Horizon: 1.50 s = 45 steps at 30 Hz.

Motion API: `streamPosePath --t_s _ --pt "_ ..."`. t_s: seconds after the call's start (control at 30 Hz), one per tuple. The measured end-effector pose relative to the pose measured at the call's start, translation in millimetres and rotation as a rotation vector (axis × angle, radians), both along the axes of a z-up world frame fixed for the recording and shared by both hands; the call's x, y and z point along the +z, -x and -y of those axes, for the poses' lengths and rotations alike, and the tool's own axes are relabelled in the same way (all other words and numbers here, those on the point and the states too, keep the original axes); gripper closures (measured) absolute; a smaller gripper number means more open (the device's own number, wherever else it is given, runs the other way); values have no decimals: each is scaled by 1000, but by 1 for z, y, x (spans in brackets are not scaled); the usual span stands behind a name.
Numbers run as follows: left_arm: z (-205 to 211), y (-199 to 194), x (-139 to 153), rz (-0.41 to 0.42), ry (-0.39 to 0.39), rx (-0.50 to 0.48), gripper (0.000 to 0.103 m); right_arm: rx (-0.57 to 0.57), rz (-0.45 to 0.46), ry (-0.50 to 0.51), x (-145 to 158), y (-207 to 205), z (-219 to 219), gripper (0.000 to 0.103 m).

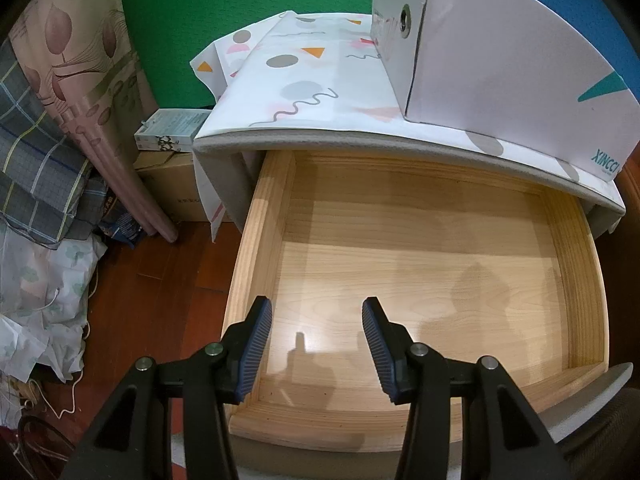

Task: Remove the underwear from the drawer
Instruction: 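Lift the pink-trimmed pale blue sock with the right tool into the white box, then open the right tool to drop the pink-trimmed sock into the box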

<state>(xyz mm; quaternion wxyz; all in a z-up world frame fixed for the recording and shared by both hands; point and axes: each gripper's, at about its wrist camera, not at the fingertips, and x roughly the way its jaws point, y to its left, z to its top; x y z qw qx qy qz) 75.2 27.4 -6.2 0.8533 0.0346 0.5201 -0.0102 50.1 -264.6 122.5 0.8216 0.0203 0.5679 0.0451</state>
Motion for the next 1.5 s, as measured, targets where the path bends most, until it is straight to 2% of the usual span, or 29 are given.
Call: streamPosePath --t_s 0.2,0.53,0.93,1.27,1.4,1.47,1.5 --pt "0 0 0 0 2 -1 55 -4 58 15 34 -27 -9 79" --pt "-2 1 1 8 12 2 55 -13 93 36 56 -90 -33 79" --pt "-1 0 2 12 16 8 55 -34 51 56 17 -158 -64 78" --pt "0 0 2 15 16 8 55 -45 13 60 -19 -175 -71 73" --pt "0 0 2 16 16 8 55 -50 20 59 -23 -173 -69 66" --pt "1 0 1 16 14 6 55 -52 36 45 -21 -172 -68 55" --pt "1 0 1 16 13 4 55 -52 46 44 -19 -171 -68 45"
